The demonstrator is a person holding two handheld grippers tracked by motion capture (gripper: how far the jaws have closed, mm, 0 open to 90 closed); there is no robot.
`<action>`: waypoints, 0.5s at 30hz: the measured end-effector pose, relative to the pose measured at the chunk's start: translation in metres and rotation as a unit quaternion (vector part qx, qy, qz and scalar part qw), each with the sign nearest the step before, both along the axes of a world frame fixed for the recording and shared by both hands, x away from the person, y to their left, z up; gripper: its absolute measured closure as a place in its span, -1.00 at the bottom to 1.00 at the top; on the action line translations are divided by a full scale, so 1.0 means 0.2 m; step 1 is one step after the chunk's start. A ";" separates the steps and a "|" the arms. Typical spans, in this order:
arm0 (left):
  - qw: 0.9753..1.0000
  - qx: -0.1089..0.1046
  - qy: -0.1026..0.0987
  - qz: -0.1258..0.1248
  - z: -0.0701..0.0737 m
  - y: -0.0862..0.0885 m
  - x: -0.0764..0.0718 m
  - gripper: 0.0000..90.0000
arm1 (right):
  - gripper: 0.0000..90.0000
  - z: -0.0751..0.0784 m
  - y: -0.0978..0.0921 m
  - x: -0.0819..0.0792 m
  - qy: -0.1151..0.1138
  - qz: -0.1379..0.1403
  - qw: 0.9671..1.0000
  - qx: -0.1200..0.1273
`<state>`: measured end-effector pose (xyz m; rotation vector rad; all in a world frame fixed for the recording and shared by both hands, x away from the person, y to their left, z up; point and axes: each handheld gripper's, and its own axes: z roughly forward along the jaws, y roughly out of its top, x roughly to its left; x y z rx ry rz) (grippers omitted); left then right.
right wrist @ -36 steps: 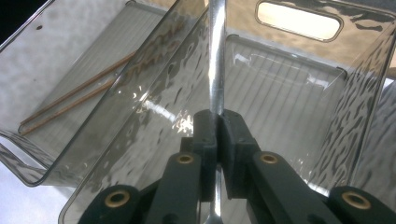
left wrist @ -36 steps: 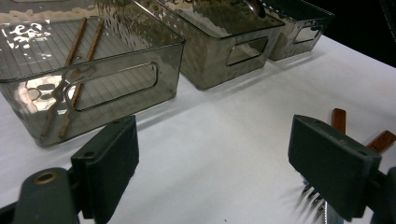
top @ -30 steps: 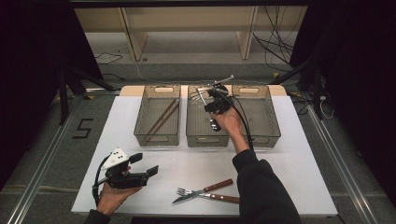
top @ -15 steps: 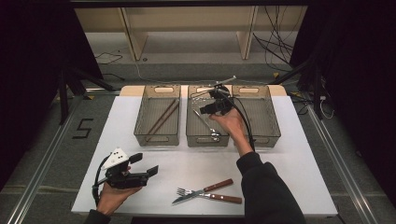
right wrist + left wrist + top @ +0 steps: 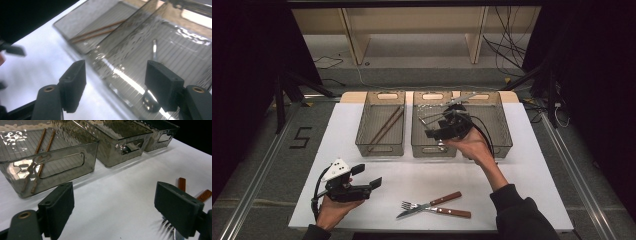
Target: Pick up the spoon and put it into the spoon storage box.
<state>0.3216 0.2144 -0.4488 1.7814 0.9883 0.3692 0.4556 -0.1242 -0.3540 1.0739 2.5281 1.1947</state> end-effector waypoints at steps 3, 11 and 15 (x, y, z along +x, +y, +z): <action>1.000 -0.001 0.000 0.001 0.00 0.00 0.00 -0.65 | -0.29 -0.01 -0.01 -0.07 -0.003 0.017 1.000 0.000; 1.000 0.000 0.000 0.001 0.00 0.00 0.00 -0.64 | -0.32 -0.06 -0.02 -0.20 0.002 0.048 0.999 -0.009; 1.000 -0.001 -0.001 0.001 0.00 0.01 0.00 -0.64 | -0.33 -0.09 -0.03 -0.23 0.005 0.056 0.998 -0.008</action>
